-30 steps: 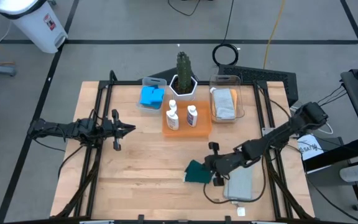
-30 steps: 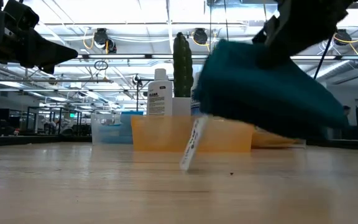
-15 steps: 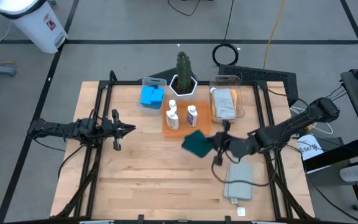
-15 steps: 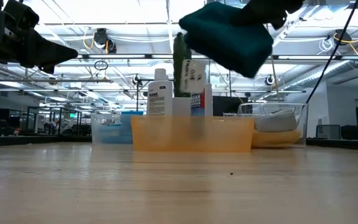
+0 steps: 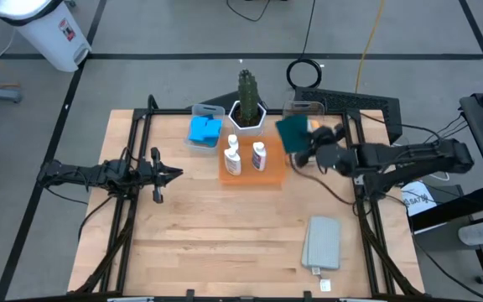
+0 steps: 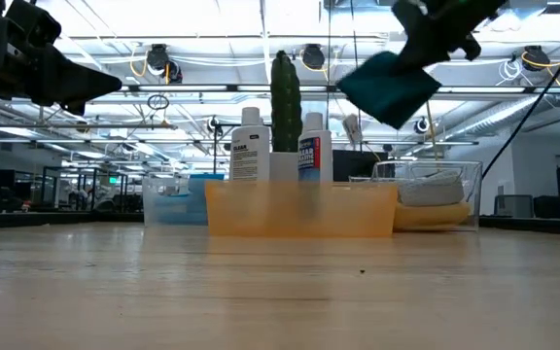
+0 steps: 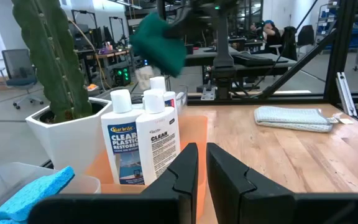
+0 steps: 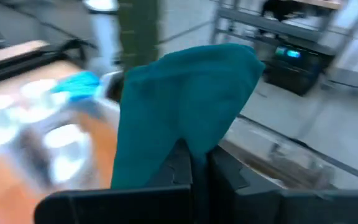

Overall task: Pick & Place Kitchen Items
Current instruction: Put the blue microfiber towel into the transparent bin

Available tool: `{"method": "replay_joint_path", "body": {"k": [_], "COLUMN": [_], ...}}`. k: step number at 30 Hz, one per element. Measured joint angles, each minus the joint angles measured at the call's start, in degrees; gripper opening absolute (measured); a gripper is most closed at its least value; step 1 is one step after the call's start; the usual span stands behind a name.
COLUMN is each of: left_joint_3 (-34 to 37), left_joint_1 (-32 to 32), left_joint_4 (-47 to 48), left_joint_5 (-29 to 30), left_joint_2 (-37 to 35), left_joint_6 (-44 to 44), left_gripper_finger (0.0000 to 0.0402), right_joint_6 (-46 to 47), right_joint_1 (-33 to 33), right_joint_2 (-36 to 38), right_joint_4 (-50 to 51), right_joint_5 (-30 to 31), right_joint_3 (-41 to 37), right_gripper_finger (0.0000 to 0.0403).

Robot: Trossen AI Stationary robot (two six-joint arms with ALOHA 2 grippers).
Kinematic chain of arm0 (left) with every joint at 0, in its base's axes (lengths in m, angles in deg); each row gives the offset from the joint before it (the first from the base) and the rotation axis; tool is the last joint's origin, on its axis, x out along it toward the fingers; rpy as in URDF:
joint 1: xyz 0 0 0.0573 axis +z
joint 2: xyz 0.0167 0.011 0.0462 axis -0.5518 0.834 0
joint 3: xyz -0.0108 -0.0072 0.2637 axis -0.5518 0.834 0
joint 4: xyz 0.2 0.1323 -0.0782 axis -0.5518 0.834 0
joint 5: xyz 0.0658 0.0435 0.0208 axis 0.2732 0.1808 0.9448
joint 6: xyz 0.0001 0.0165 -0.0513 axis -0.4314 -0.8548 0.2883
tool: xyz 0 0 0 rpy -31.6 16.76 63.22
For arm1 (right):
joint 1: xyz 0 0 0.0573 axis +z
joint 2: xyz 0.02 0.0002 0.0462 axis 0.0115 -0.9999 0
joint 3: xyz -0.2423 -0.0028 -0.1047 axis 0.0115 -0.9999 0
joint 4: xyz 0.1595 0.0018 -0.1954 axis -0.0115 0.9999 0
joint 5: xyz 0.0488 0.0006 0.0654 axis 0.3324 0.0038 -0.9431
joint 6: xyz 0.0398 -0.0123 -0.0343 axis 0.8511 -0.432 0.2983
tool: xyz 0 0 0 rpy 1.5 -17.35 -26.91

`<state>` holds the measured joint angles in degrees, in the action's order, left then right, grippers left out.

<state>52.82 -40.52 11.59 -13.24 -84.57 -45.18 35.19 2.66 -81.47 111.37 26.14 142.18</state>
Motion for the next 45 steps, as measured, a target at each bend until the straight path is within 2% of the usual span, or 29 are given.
{"method": "replay_joint_path", "body": {"k": [5, 10, 22, 32, 45], "left_joint_3": [0.00, 0.00, 0.00, 0.00, 0.00], "left_joint_1": [-0.01, 0.00, 0.00, 0.01, -0.01], "left_joint_4": [0.00, 0.00, 0.00, 0.00, 0.00], "left_joint_5": [0.00, 0.00, 0.00, 0.00, 0.00], "left_joint_2": [-0.02, -0.02, -0.02, -0.02, -0.02], "left_joint_6": [0.00, 0.00, 0.00, 0.00, 0.00], "left_gripper_finger": [0.0037, 0.0037, 0.0037, 0.0037, 0.0037], "right_joint_6": [-0.24, 2.03, 7.44, 5.59, 5.95], "right_joint_1": [-11.04, -19.67, -33.69, -37.45, -38.49], "right_joint_2": [0.93, 0.06, -5.10, -9.46, -14.76], "right_joint_4": [4.24, 8.96, 8.26, -0.21, 0.37], "right_joint_5": [-4.34, -5.47, -22.45, -33.43, -37.57], "right_joint_3": [0.00, 0.02, 0.04, 0.04, 0.04], "right_gripper_finger": [0.0001, 0.0001, 0.0001, 0.0002, 0.0002]}}
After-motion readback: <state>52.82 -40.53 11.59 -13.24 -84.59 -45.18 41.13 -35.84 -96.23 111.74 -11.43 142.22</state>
